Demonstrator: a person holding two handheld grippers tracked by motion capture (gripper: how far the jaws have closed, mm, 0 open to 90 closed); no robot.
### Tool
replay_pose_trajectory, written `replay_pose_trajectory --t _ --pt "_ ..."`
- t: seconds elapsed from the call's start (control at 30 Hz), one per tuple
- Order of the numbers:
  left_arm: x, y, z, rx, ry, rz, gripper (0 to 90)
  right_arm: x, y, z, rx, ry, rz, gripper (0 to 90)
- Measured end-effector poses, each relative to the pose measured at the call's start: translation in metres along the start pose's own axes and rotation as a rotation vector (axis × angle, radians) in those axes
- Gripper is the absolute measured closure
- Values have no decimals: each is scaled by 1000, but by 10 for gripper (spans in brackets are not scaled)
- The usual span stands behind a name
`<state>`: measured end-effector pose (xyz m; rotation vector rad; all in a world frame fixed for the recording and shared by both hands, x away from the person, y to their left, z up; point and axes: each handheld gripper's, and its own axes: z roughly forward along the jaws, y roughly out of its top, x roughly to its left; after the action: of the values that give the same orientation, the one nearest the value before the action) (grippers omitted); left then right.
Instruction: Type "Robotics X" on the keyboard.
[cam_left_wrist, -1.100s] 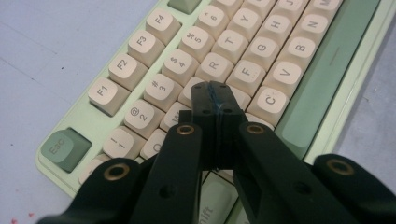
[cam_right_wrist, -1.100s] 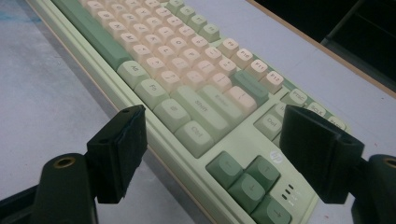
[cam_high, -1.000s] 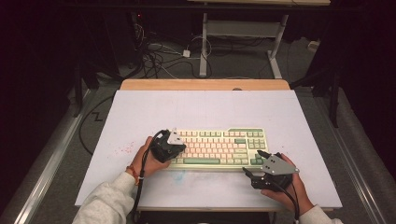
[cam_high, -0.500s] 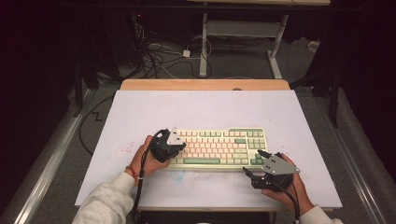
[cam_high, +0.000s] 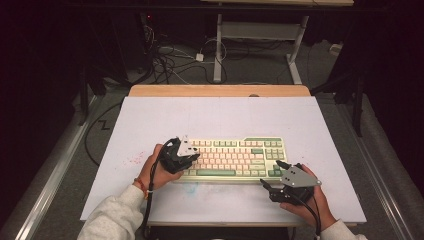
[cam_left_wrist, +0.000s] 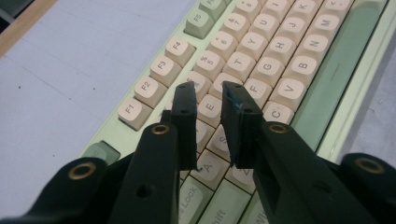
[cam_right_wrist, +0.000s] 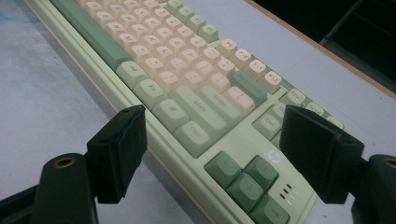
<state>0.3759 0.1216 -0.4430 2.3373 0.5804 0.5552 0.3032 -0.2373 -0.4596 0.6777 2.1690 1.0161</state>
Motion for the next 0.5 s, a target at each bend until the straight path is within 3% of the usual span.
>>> replay_pose_trajectory --t 0.23,0.5 --pt "-2 1 -5 -69 38 -17 550 0 0 0 1 0 3 233" --pt "-6 3 -9 -103 66 -11 371 0 0 0 0 -1 4 233"
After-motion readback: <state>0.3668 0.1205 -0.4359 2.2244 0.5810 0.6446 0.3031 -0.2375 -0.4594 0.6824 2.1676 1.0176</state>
